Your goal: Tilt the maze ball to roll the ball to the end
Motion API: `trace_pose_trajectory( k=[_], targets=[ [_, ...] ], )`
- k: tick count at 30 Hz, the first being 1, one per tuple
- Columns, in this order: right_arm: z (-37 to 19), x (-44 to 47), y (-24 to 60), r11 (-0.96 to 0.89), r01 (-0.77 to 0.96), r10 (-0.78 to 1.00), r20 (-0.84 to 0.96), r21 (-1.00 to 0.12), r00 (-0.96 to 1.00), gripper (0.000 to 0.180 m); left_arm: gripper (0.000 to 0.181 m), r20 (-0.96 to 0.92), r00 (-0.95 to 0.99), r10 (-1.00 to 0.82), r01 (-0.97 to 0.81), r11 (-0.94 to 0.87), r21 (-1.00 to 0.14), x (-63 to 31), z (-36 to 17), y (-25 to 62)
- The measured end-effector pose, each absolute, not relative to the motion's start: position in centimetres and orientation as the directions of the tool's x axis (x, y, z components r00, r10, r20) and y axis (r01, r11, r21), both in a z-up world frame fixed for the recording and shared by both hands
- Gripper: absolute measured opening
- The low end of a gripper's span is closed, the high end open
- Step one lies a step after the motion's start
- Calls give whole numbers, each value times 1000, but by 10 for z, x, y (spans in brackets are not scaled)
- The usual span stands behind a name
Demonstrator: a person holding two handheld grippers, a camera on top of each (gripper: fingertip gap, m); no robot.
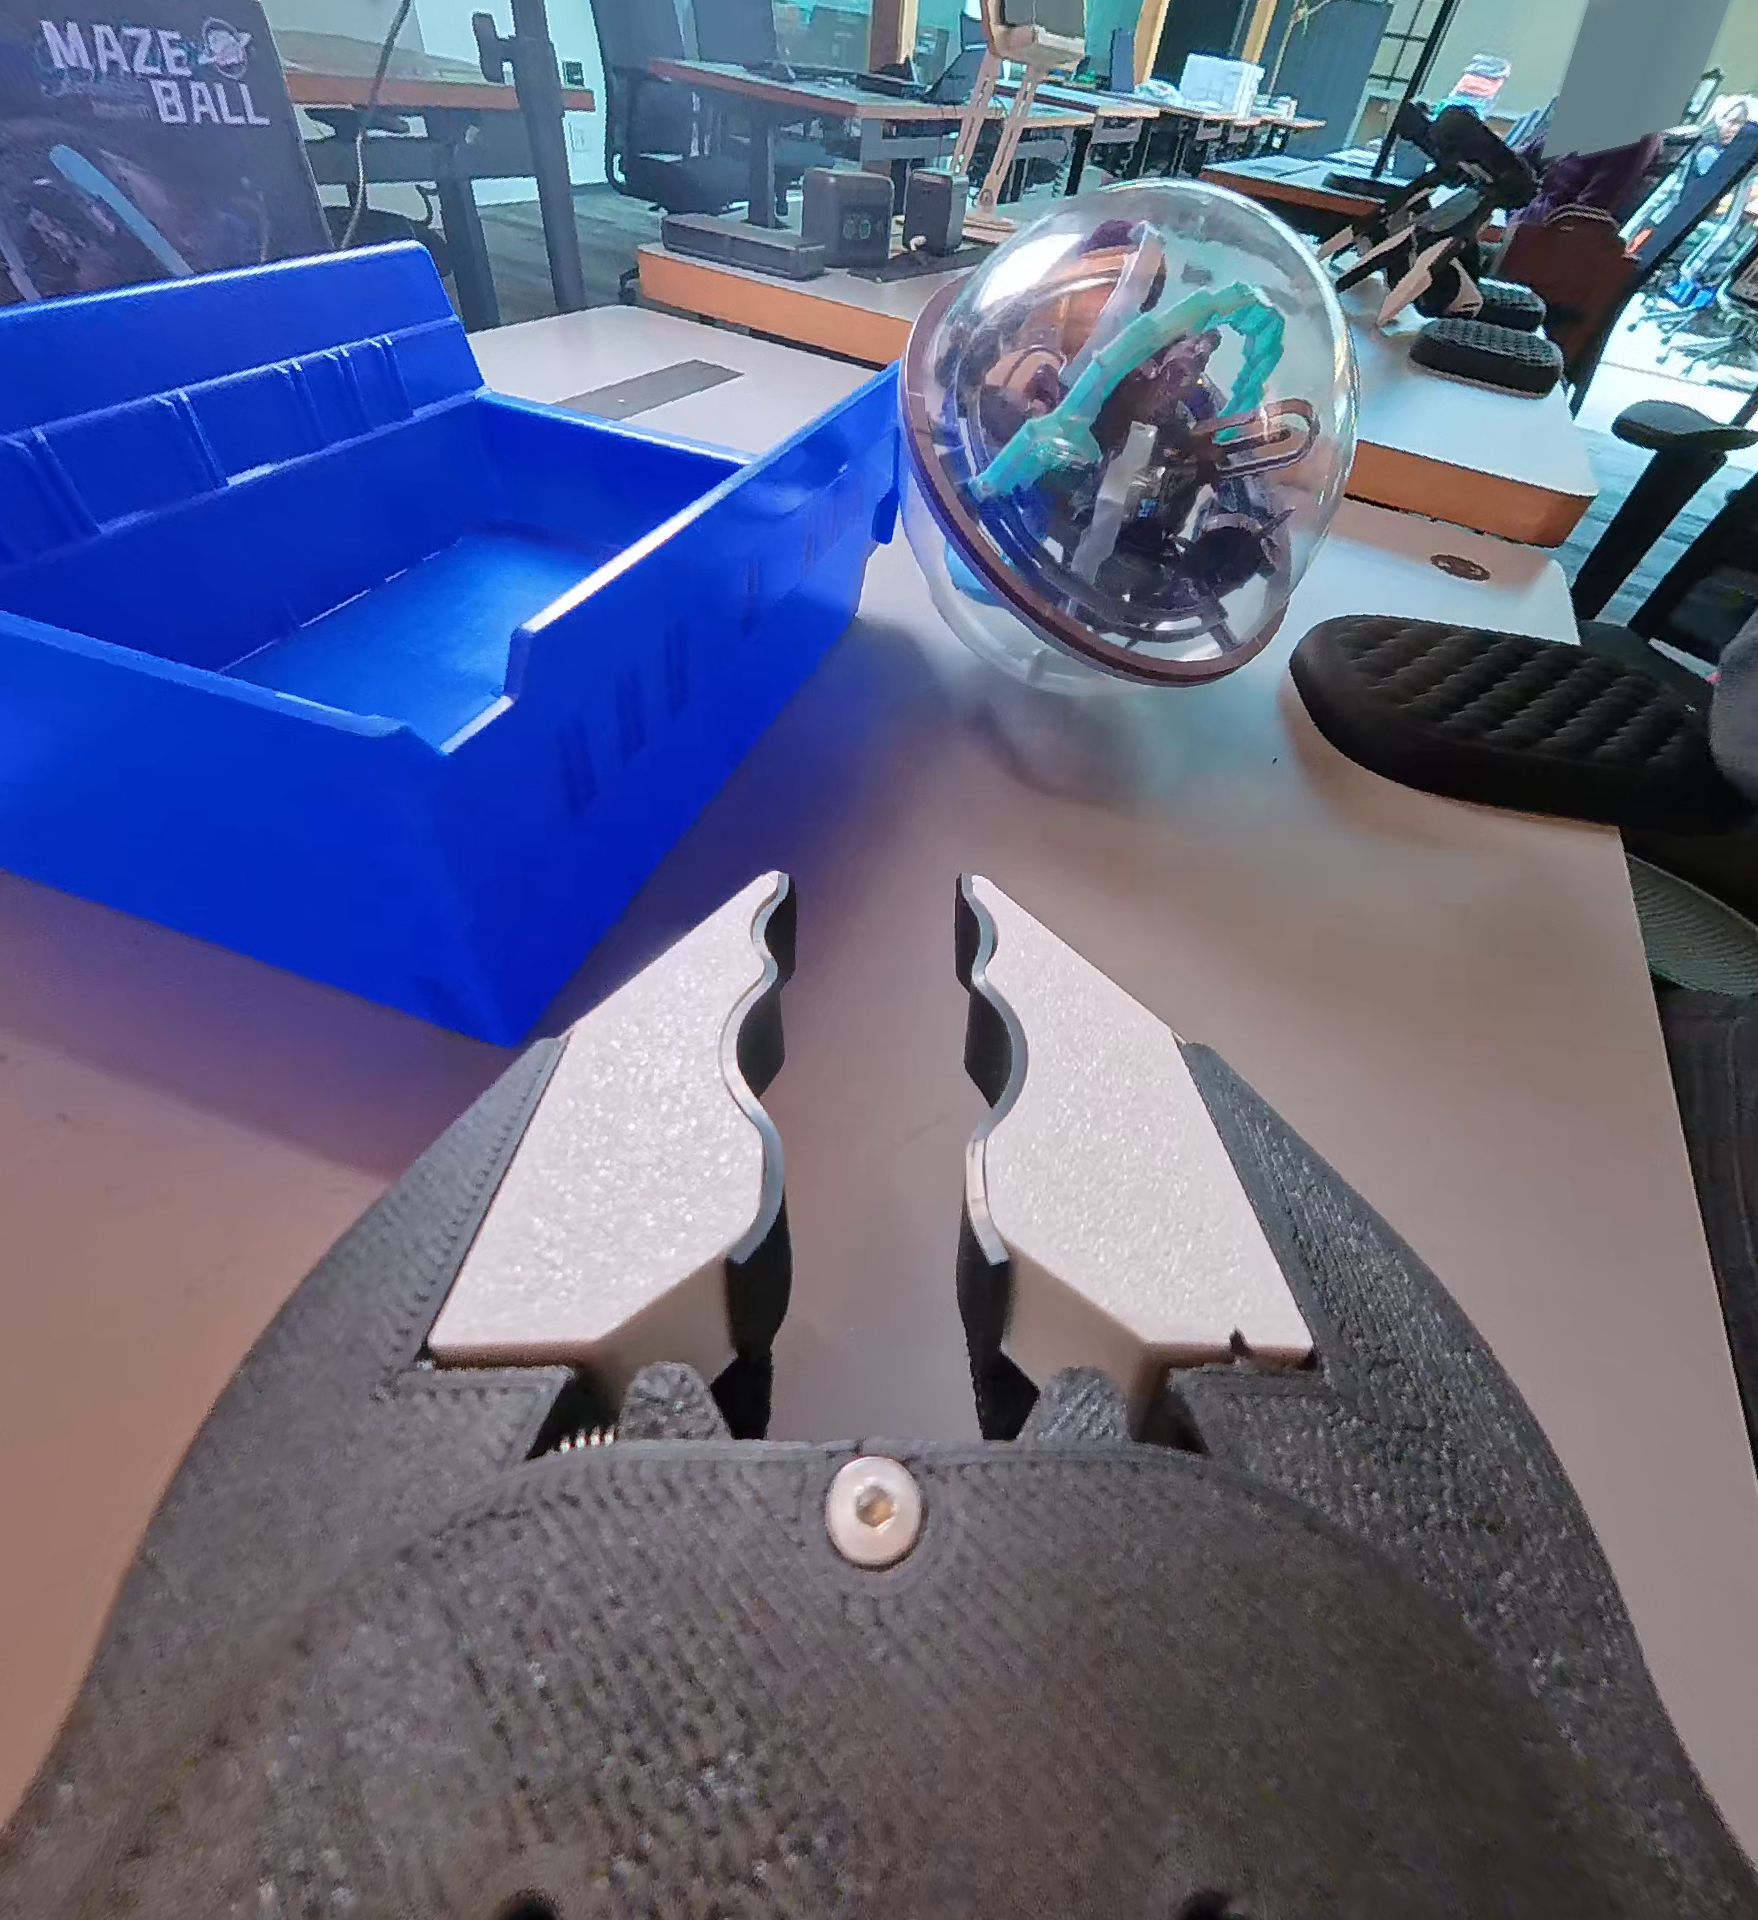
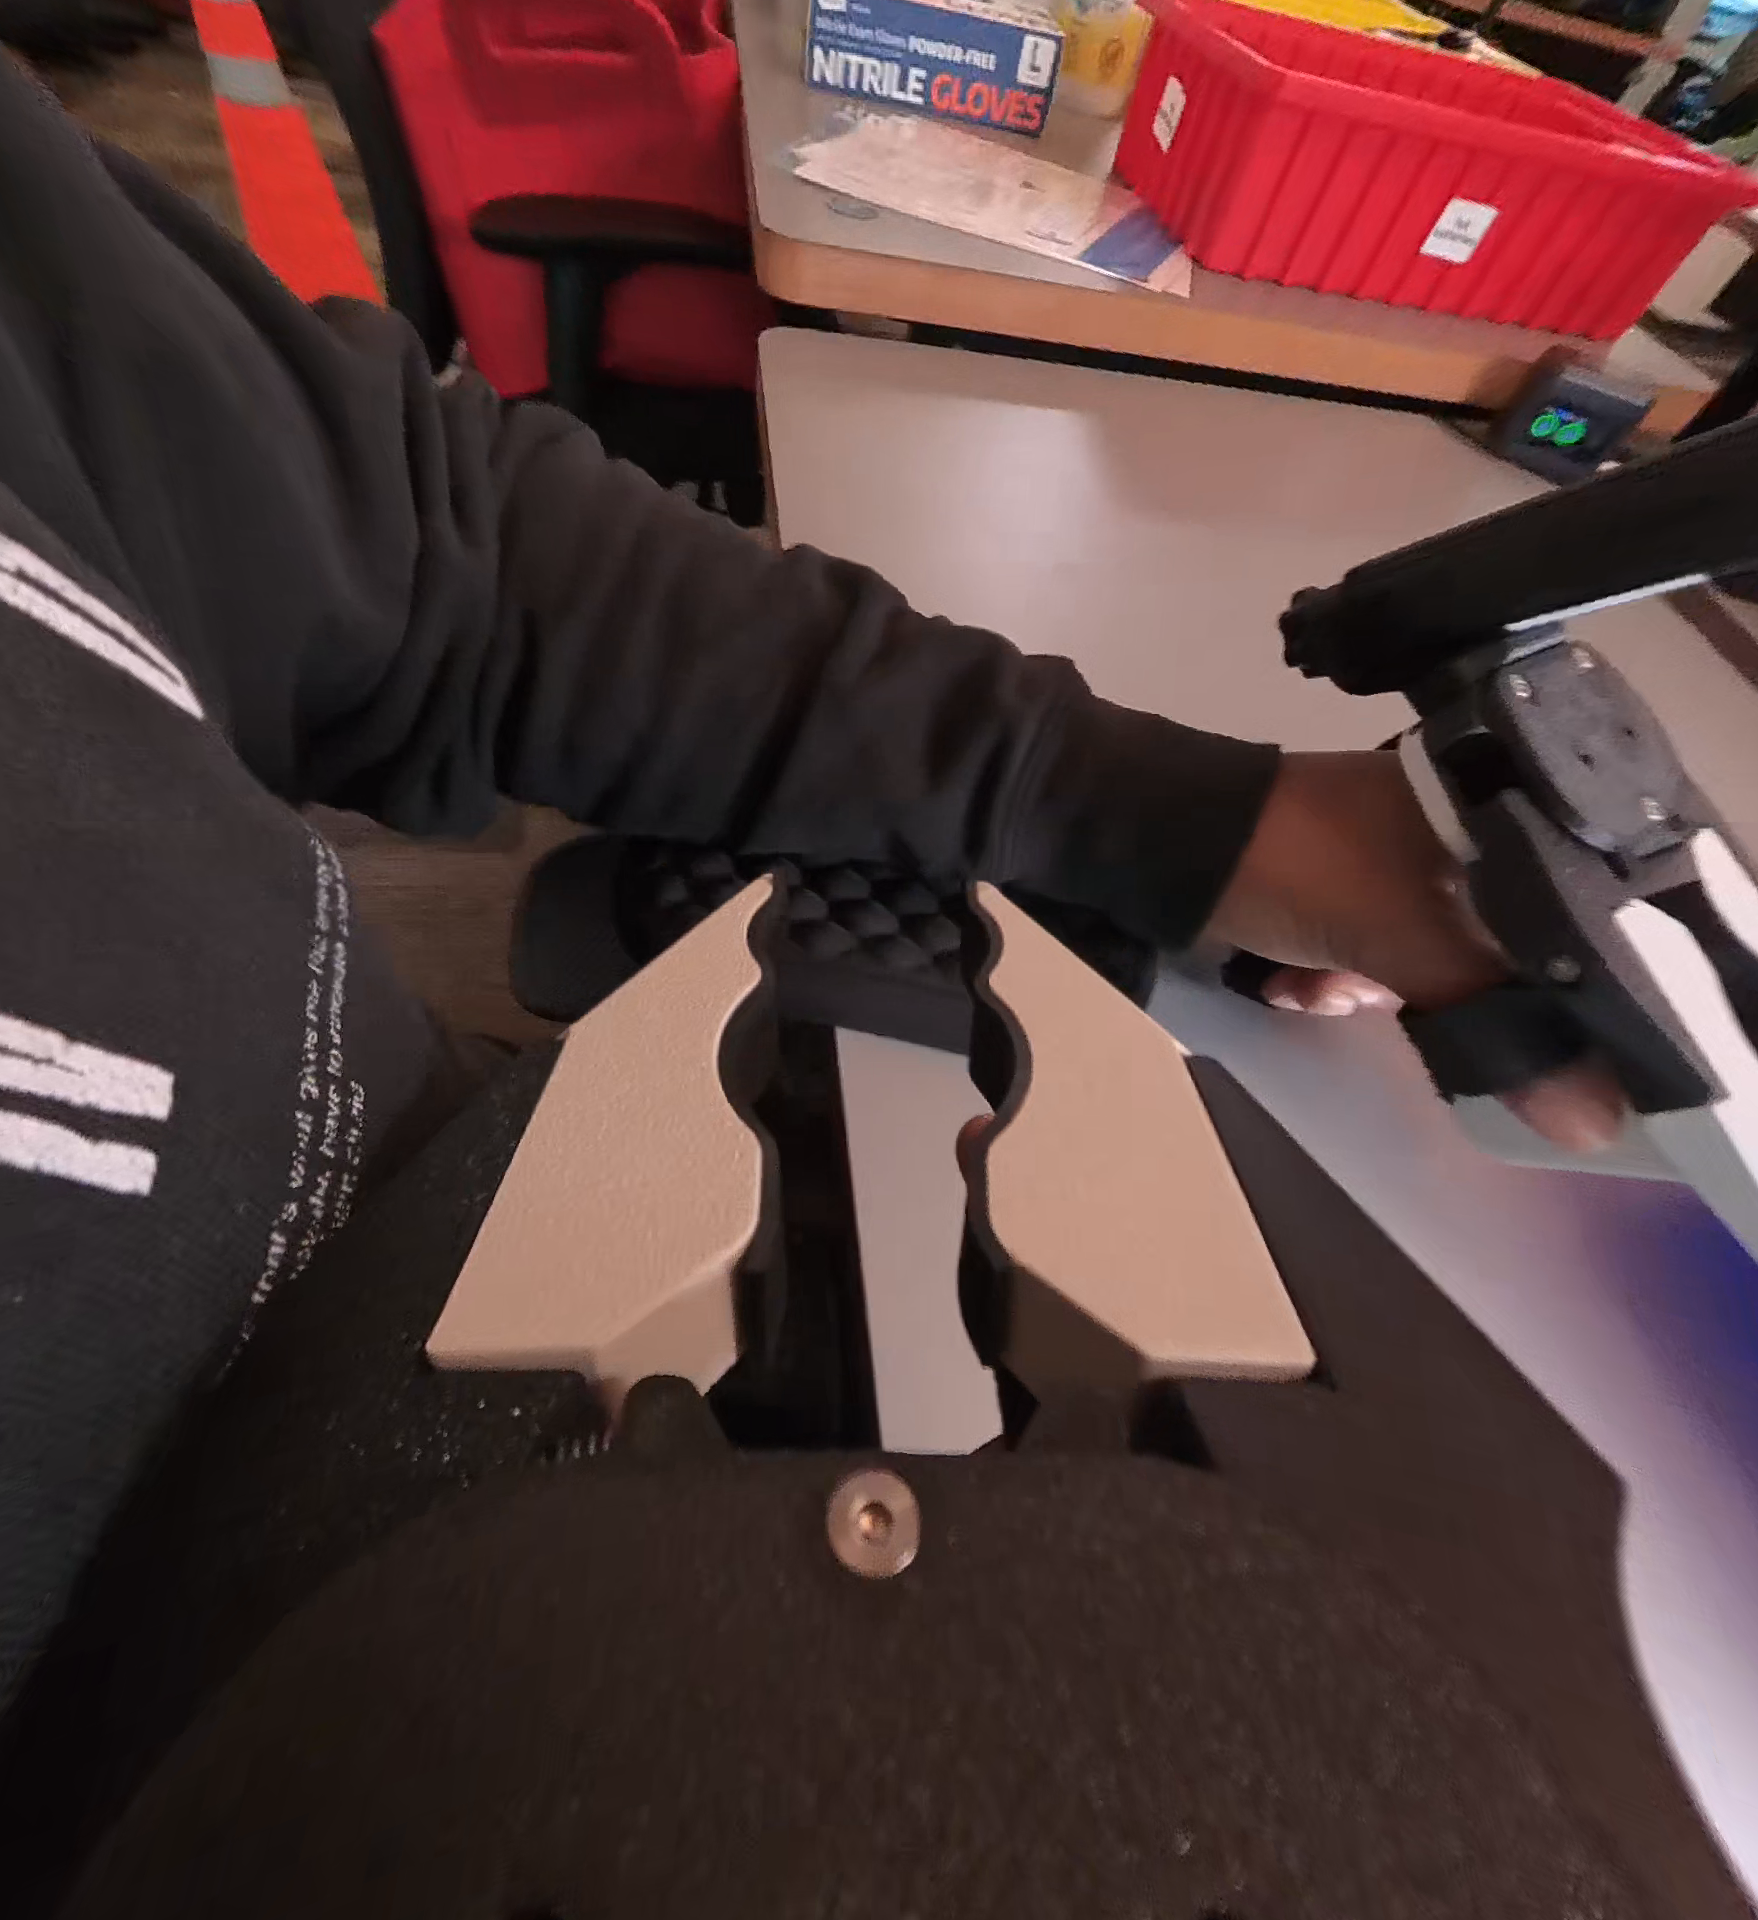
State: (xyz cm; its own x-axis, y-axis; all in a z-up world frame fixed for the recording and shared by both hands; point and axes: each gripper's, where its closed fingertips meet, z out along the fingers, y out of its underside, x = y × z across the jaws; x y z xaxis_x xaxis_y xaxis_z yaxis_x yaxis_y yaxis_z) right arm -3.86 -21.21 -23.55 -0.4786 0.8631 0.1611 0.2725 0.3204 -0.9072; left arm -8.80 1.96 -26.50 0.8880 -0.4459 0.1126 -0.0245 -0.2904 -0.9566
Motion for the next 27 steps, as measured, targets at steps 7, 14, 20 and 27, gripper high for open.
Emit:
trace_pose_trajectory(
  k=[7, 14, 20, 27],
  targets=[
    [-227, -37, -213, 368, 228, 853, 230, -901, -469, 30, 30, 109, 889, -445, -36, -304, -952, -86, -269, 20],
    [-208, -57, -157, 304, 185, 883, 202, -935, -425, 47, 31, 136, 886, -442, -2, -298, -954, -88, -265, 19],
    [-148, -21, -32, 205, 111, 963, 181, -972, -199, 48, 36, 148, 870, -470, 11, -282, -959, -82, -259, 18],
    [-152, 127, 174, 128, 273, 923, 215, -953, 318, 61, 43, 167, 852, -497, 27, -277, -960, -76, -255, 19]
  ],
)
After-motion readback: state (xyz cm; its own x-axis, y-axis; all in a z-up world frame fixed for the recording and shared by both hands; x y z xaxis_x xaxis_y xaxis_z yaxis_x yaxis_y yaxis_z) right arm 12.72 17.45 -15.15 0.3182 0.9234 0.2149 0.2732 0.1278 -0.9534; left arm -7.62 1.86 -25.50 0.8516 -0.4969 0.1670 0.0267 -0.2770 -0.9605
